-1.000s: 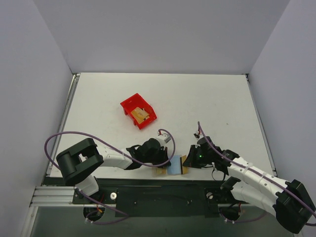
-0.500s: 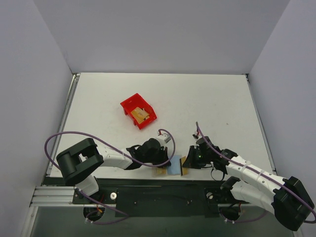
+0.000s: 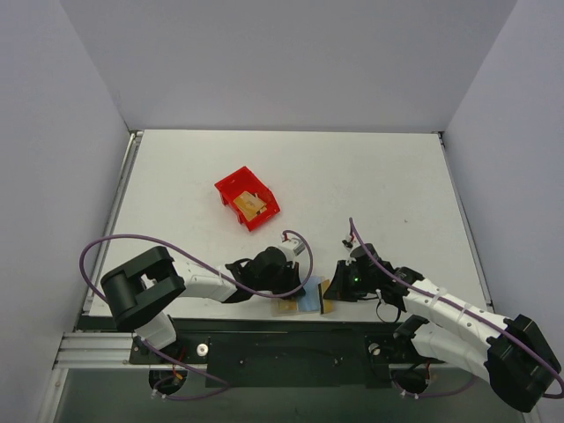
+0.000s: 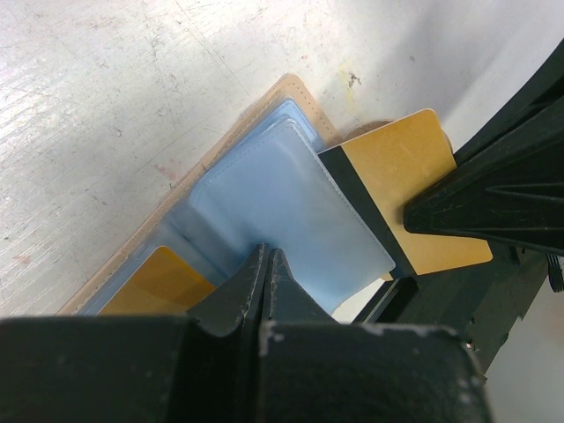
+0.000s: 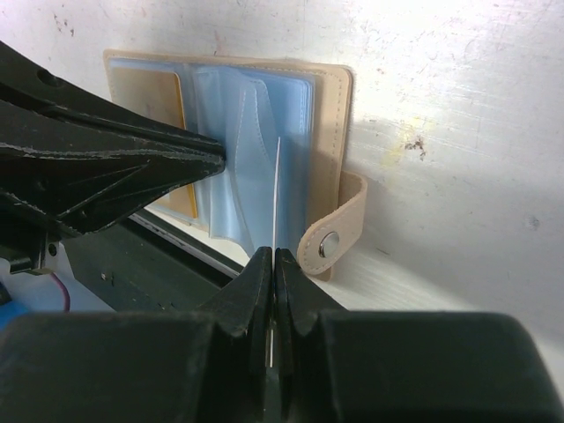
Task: Put the credit cards into the card holder
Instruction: Insert the credit card into the card holder.
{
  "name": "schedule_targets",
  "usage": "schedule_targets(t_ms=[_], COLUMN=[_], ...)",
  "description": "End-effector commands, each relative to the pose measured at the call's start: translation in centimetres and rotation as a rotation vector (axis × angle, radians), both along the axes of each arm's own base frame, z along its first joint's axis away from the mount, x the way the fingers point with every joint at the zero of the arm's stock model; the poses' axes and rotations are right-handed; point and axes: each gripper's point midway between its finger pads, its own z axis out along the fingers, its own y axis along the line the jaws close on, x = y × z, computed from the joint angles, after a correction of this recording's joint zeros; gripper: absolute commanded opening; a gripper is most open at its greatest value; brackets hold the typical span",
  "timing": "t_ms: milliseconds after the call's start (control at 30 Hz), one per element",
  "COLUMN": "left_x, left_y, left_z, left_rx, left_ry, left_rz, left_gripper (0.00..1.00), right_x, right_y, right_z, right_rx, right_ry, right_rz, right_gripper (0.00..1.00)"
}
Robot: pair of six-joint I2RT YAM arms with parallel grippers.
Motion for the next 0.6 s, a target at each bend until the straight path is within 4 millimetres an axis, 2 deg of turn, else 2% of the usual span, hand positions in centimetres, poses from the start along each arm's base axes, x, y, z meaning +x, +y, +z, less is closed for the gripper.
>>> schedule_targets(t_ms=[0,567], left_x=[-1.27,-1.2], left_y=[2.81,2.59], left_z=[-3.94,-3.85], left_rx=[0.157,0.155], left_ry=[0.06,0.06], left_rz=[-0.002,-0.005], left_gripper=[0.0,0.0], right_x=[0.08,0.17], right_y=[0.43,1.01], right_z=[0.38,1.15], right_rx=[0.028,0.062], right_ry=[-0.006,-0.026], right_rz=[0.014,0.041], right_gripper=[0.0,0.0])
